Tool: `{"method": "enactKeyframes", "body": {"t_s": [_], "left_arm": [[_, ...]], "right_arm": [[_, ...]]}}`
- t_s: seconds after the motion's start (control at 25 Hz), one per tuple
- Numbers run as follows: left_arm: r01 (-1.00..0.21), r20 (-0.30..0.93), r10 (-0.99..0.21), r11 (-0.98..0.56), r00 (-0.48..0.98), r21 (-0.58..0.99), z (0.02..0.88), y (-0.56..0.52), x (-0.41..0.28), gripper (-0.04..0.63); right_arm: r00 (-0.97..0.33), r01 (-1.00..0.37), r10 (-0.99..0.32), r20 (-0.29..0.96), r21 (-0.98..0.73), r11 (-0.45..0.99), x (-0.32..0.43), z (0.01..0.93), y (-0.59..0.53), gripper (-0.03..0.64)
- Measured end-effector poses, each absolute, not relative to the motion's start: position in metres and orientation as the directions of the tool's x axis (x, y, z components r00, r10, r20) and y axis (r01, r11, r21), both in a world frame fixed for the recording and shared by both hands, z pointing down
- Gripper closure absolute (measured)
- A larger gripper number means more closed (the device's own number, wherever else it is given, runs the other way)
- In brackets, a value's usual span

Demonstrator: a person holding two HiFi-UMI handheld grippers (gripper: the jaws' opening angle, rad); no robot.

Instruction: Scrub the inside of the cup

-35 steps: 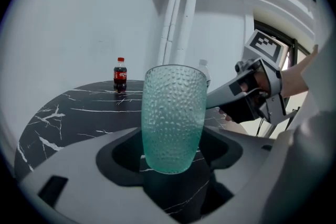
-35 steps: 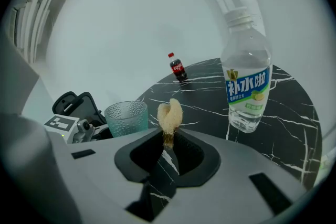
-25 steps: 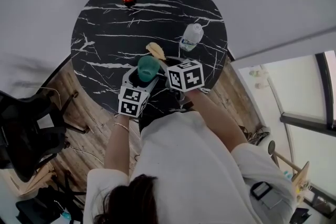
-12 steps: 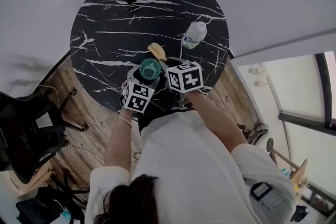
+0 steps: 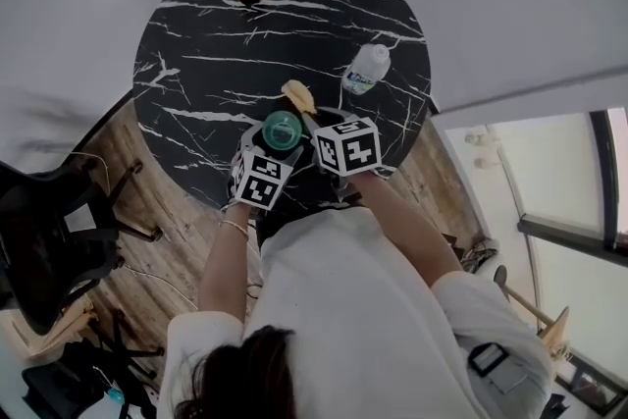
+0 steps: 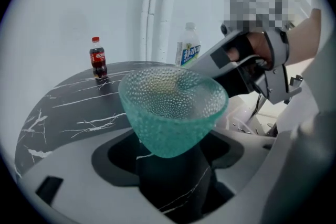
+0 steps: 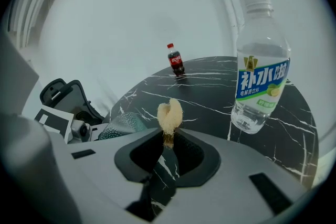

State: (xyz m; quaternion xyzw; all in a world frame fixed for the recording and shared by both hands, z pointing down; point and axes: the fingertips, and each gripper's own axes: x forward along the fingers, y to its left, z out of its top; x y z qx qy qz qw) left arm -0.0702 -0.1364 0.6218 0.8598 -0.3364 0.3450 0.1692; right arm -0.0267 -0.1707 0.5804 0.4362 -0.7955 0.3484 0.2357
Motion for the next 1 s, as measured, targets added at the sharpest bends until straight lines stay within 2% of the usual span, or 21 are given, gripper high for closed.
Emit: {"method": "enactKeyframes", "body": {"t_s": [0.16,0.44,0.6,0.88,1.0], "left_arm": [[-0.706,0.720,-0.473,-0.707,0.508,0.034,0.621,-0.130,-0.078,0.242],[-0.814,0.717,-0.507,-0.563,0.478,0.145,0.615,-0.105,-0.116,0.239],[-0.803,0.721,-0.523,-0.591,0.455,0.077,0.596,-0.090,-0.127,0.241],[-0.876,0.594,-0.651,-0.423,0.473,0.233,0.549,-0.086,-0.135,0.250],[-0.892,0.541,-0.710,-0.371,0.451,0.256,0.530,-0.087,-0.139,0.279]], "right_arm": [[-0.506,-0.861,-0.550,0.664,-0.350,0.369,-0.018,0.576,-0.173,0.543],[-0.495,-0.869,-0.576,0.650,-0.367,0.332,0.001,0.578,-0.171,0.543],[-0.482,-0.876,-0.579,0.658,-0.349,0.332,0.010,0.583,-0.169,0.543],[-0.476,-0.879,-0.566,0.673,-0.351,0.322,0.018,0.599,-0.159,0.541],[-0.474,-0.880,-0.555,0.683,-0.345,0.327,0.017,0.605,-0.155,0.541]]}}
